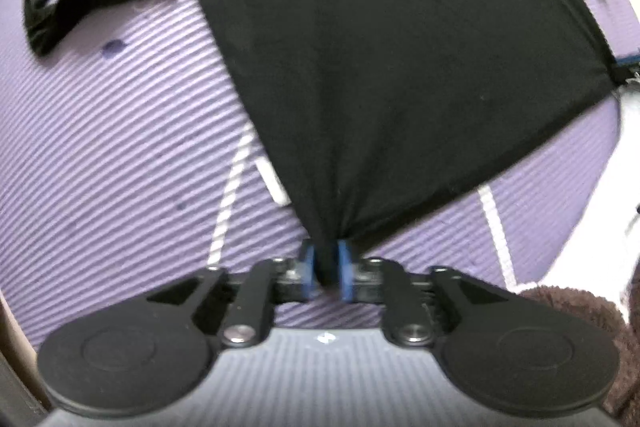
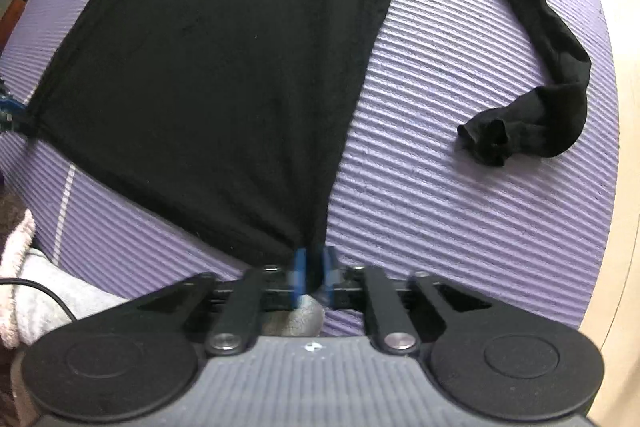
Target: Fold clothes
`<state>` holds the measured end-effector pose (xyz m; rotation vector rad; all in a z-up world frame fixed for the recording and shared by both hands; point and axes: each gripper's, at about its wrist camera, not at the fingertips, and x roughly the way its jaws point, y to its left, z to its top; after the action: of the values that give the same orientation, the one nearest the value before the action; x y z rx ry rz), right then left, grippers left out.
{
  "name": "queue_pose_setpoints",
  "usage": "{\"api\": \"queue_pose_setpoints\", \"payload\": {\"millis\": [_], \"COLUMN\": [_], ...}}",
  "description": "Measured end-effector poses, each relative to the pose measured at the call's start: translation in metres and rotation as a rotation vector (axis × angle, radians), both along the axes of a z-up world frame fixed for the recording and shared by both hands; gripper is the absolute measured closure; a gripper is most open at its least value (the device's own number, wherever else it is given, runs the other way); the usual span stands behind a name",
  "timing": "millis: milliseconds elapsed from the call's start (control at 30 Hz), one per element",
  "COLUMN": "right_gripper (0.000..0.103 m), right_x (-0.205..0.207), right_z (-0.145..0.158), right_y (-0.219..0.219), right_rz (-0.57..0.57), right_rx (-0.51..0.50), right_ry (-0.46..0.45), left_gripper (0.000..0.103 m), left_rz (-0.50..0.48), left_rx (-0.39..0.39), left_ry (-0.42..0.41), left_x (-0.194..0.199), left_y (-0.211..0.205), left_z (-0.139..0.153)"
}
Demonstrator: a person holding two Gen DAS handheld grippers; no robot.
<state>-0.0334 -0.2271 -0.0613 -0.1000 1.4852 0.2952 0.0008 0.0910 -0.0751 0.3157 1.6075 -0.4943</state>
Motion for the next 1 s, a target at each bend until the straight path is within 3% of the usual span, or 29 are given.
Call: {"api": "queue_pose_setpoints", "payload": {"millis": [33,167,267,400,533,667,800,1000], "right_gripper": [0.076,0.076,0.076,0.076,0.077,0.077,0.078,0.08], "right_x": [0.001,0.013,0.031,0.051,0.064,0.078,0.1,0.108], "right_z": [0.004,0.019,0.026,0.028,0.017,0.0,-0.018,-0.034], "right_y": [-0.002,-0.007,-0.004,-0.002,0.005,0.008,0.015,0.01], "right_rz": [-0.002,-0.011,-0.023,-0.085,-0.072,-0.054,-0.068,-0.11], "right_rx": [0.005,-0.022,-0.042,0.024,0.035,0.063,0.093,0.033], "right_ry": [-0.02,-0.163,-0.34,-0.564,-0.706,-0.769,-0.758,-0.744], "left_gripper": [0.033,0.033,0.033,0.034,0.037,0.037,0.036,0.035], "left_rz": [0.002,0.055,0.109,0.21,0.252,0.243,0.217,0.196], "left_rx": [-0.009,-0.018,-0.017,-0.08,-0.177,-0.26,-0.341,-0.297], "left_ry": [-0.055,-0.209,-0.349,-0.542,-0.738,-0.827,-0.823,-0.782], "left_x": [0.001,0.015,0.038,0.072,0.089,0.094,0.098,0.107], "left_y": [0.002,0.013,0.014,0.012,-0.002,-0.003,-0.006,-0.005], "left_z": [0.006,0.026,0.034,0.042,0.039,0.031,0.017,-0.017]}}
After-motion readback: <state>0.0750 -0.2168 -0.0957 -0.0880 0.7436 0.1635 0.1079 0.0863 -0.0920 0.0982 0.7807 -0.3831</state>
